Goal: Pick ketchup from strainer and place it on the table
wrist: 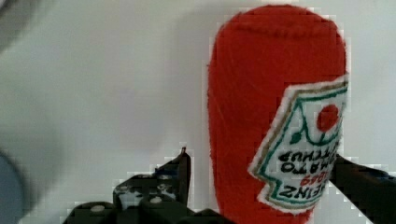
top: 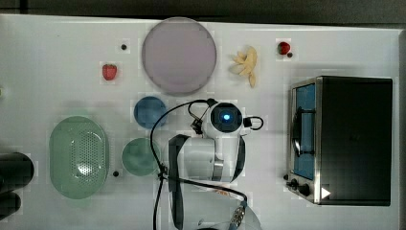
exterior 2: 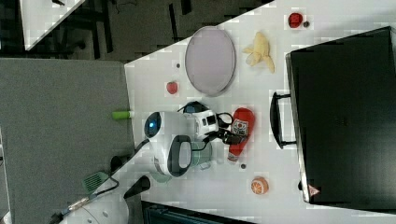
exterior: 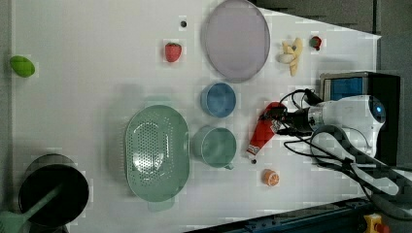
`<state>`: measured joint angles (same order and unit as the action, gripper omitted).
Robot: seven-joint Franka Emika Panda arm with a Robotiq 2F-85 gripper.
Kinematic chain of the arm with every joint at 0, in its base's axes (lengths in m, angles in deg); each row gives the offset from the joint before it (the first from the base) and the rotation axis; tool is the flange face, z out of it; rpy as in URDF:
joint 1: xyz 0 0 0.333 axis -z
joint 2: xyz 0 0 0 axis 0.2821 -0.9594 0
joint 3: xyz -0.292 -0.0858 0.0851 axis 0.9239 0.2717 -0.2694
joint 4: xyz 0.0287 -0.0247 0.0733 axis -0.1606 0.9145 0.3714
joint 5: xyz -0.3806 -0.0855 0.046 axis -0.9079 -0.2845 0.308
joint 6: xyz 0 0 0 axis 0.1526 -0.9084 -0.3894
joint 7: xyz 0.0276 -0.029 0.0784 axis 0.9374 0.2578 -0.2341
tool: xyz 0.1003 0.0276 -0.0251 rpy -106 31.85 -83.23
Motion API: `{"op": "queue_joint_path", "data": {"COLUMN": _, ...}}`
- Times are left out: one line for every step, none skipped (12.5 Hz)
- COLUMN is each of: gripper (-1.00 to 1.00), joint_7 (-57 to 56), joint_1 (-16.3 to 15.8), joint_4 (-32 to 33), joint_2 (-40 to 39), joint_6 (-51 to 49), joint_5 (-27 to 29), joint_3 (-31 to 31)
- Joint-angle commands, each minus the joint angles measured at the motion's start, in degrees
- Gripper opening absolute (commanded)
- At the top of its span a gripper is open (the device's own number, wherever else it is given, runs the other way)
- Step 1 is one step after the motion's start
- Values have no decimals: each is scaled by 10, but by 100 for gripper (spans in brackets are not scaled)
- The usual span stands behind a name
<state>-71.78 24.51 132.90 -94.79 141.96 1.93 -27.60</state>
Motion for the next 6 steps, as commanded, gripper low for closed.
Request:
{"op": "queue_joint_path", "data": {"gripper": 100, "joint_7": -22, "joint_1": -2, "joint_4": -51, "joint_2": 107, "joint_6": -39, "joint_5": 0, "joint_3": 5}}
{"op": "queue_joint_path", "data": {"gripper": 100, "joint_7": -21, "joint_1": -2, "joint_4": -69, "joint_2": 133, "joint_6": -80, "joint_5": 0, "joint_3": 5}}
{"op": "queue_joint_path", "data": {"gripper": 100, "joint_7": -9, "joint_1": -2, "joint_4": -92, "joint_2": 157, "joint_6": -124, "joint_5": 0, "joint_3": 5}}
{"op": "queue_joint_path", "data": {"gripper": 100, "joint_7": 20, "joint_1": -2, "joint_4": -118, "joint_2": 177, "joint_6": -166, "joint_5": 0, "joint_3": 7}}
{"op": "queue_joint_path", "data": {"gripper": 100, "joint_7": 54, "joint_1": -2, "joint_4": -147, "joint_2": 195, "joint_6": -209, "joint_5": 0, "joint_3": 7}}
{"op": "queue_joint_path", "data": {"gripper": 100, "joint_7": 91, "joint_1": -2, "joint_4": -179, "joint_2": 208, "joint_6": -256, "joint_5": 0, "joint_3": 7}}
